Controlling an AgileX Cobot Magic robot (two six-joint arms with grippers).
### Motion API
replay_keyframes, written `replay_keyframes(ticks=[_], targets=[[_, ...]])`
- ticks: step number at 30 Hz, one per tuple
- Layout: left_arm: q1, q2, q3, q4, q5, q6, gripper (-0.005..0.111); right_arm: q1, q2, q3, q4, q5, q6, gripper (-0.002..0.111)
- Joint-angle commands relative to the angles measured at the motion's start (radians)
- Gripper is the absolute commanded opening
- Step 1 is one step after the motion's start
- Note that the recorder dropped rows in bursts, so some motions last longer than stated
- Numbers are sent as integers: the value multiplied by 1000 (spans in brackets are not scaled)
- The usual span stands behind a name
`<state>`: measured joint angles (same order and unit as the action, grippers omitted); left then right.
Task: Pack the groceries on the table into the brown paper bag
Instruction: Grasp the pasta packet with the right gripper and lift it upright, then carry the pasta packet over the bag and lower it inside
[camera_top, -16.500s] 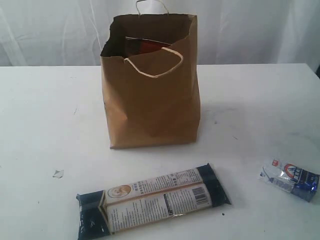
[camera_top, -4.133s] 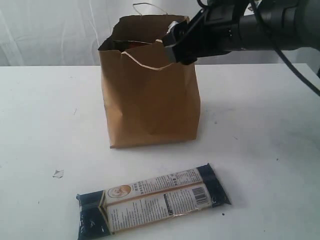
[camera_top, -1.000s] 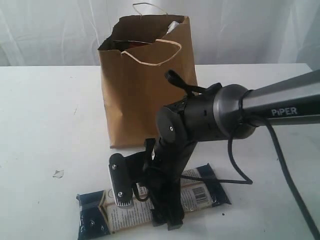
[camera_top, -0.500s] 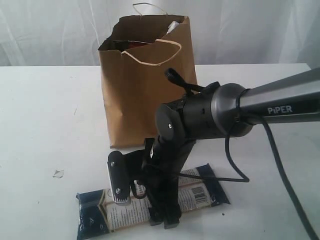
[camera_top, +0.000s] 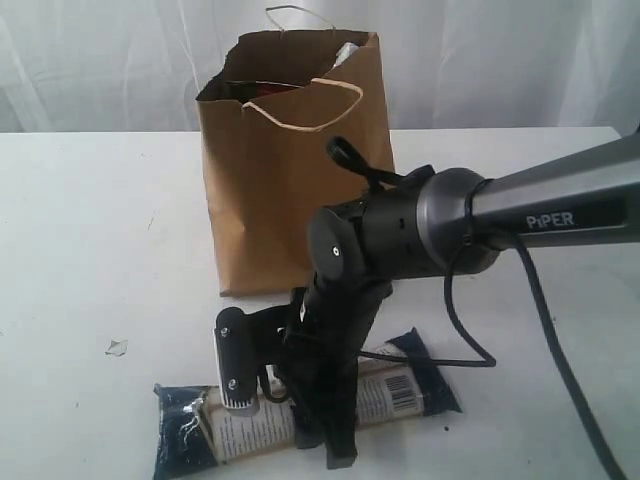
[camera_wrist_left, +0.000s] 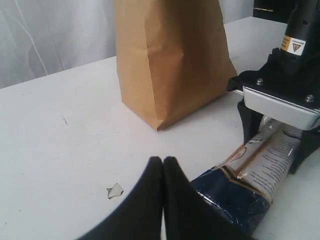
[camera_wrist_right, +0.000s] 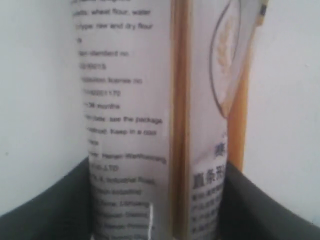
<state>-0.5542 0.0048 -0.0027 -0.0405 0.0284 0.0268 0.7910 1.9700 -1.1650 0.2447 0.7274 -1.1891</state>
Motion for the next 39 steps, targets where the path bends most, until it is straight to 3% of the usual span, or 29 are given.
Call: replay_keyframes(ticks=[1, 5, 14, 19, 31, 35, 36, 39], targets=[[-4, -5, 3, -4, 1, 0, 0, 5, 44, 20, 50, 95, 53, 23], [-4, -5, 3, -4, 1, 0, 0, 5, 2, 20, 52, 99, 128, 0], [-4, -5, 3, -4, 1, 0, 0, -28, -272, 133, 152, -137, 388, 0], [-4, -5, 3, -4, 1, 0, 0, -66, -512, 268, 248, -246, 438, 0], [-4, -5, 3, -4, 1, 0, 0, -80, -1200, 496, 249, -510, 576, 0], [-4, -5, 3, -4, 1, 0, 0, -112, -1350, 563, 249, -718, 576, 0], [-4, -5, 3, -4, 1, 0, 0, -125, -1390, 596, 249, -892, 564, 0], [-4, -5, 3, -4, 1, 0, 0, -135, -1354, 606, 252, -1169, 566, 0]])
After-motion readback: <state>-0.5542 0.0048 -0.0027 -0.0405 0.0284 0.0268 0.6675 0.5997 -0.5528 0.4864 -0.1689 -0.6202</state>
